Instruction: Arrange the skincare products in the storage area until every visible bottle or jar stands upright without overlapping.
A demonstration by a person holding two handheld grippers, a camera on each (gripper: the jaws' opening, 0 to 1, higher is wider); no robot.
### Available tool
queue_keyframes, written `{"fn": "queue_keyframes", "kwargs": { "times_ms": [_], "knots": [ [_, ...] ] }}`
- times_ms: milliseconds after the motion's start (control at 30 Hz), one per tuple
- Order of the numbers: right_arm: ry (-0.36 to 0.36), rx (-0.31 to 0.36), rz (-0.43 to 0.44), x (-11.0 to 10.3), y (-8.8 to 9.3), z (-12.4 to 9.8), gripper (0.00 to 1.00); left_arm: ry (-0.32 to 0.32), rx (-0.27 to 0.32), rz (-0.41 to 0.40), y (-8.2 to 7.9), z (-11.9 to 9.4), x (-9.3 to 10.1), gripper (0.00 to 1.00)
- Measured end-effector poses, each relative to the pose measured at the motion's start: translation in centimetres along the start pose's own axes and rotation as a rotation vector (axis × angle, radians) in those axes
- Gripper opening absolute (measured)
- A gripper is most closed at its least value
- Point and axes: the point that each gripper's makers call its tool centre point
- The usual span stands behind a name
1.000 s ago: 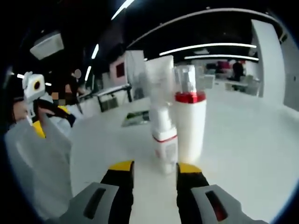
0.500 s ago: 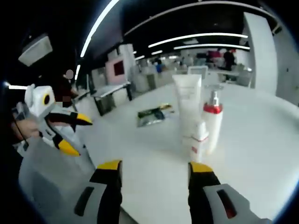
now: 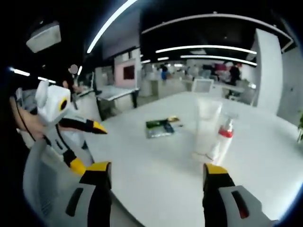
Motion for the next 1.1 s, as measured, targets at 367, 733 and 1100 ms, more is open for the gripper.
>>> {"fn": "queue_keyframes", "kwargs": {
  "times_ms": [367,733,1100],
  "knots": [
    [0.004,-0.037,-0.048,-0.7,0.8,-0.3,0.76,-0.119,0.082,-0.086,-1.1,-1.5,-2.8,0.83],
    [0.085,0.045,-0.025,0.7,-0.6,-2.2,0.78,-0.091,0.082,0.006,-1.6,-1.1,-1.9,0.83],
    [0.156,0.025,-0.051,1.7,0.2,-2.1,0.79,-0.101,0.009,-0.101,0.4,-1.0,-2.5,0.83]
  ]
}}
Point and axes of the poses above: the point that each gripper's makers call its tool centre point, and the gripper's own axes: z roughly forward along the fingers, x roughly to its right, y roughly out of its underside, and after that the axes turned 13 degrees about z, right-handed
